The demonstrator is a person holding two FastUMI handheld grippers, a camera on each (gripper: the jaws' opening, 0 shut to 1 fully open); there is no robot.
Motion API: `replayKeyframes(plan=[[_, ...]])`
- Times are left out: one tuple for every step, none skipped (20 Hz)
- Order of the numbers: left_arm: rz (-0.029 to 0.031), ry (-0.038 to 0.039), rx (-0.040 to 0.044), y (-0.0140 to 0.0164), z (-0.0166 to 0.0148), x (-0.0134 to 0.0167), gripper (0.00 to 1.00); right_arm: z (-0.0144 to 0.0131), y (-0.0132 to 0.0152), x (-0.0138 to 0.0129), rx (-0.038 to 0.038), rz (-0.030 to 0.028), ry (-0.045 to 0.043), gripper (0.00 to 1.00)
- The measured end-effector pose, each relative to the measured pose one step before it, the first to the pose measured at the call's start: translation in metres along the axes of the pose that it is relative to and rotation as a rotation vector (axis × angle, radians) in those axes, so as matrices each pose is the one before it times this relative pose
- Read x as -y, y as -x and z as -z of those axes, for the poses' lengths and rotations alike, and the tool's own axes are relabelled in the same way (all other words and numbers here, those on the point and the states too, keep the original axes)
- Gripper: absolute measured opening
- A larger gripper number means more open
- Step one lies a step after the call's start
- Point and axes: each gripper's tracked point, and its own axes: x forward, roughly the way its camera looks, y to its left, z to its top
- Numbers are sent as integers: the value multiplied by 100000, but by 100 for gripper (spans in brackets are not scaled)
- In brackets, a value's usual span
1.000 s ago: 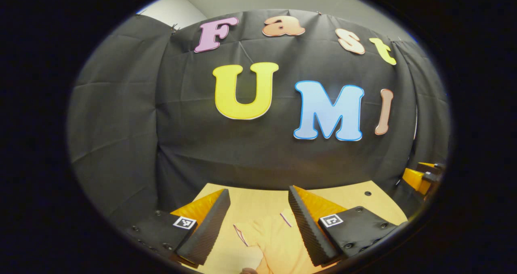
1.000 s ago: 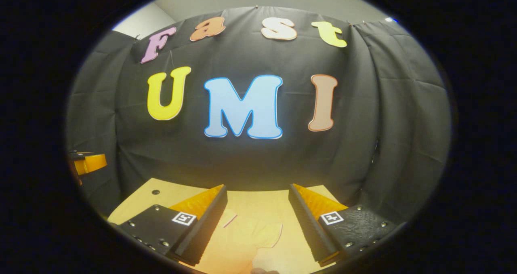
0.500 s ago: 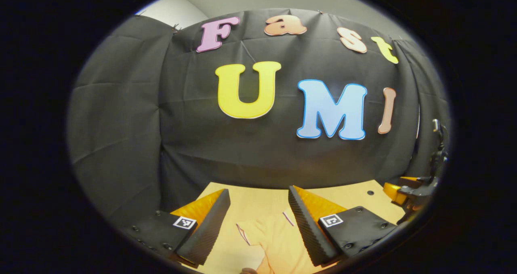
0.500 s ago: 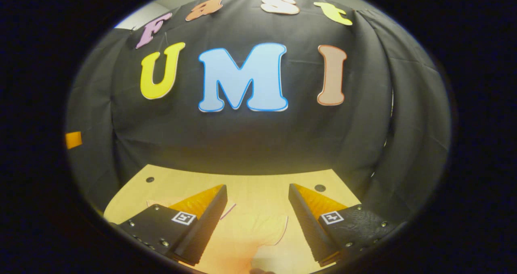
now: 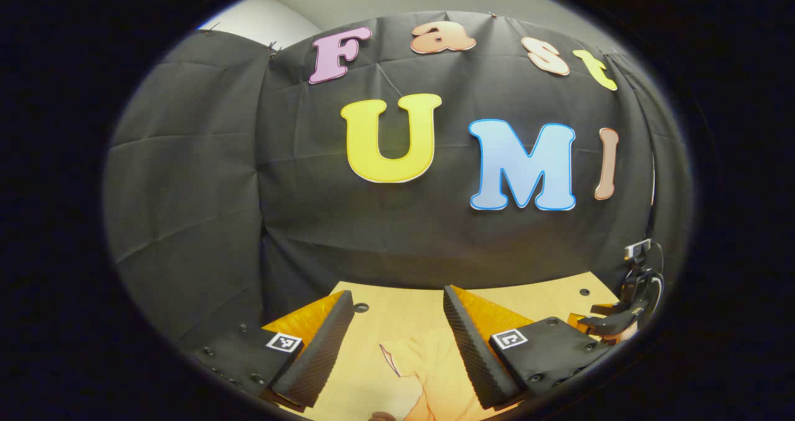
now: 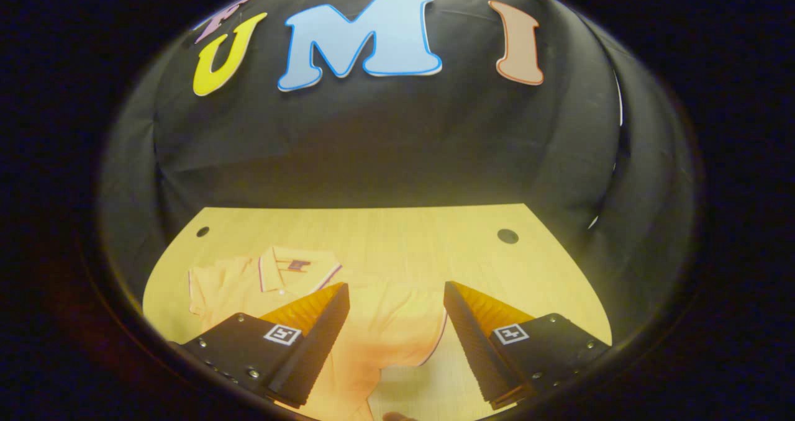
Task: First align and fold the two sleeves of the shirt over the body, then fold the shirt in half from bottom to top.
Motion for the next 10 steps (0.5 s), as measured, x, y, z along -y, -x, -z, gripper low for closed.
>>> replayKeyframes(plan=[[-534,-320,-339,-52,102,-35,94,1058,-968,272,-2593,392,-896,97],[-446,-331,-344,-172,-41,9,94,1016,-756,263,-2496,283,-1312,97],[-496,-250,-300,106,205,-32,94,724,-782,249,-2367,3,-1413,97],[-309,-182,-260,28,126,29,95,851,-756,186,-1824,207,-1531,97],[-331,-103,-327,-96,-51,81,95,620,-708,266,-2135,153,-1091,97],[-193,-34,-231,-95,-85,105,94,801,-657,256,-2145,169,-875,97],[-78,14,-243,122,123,52,94,603,-678,317,-2481,445,-435,97],[-191,54,-350,-25,96,39,94,722,-690,141,-2077,343,-192,97],[-196,109,-296,28,208,161,94,525,-578,286,-2248,444,-317,97],[-168,205,-354,-112,-6,86,94,768,-546,308,-2750,364,-469,97]])
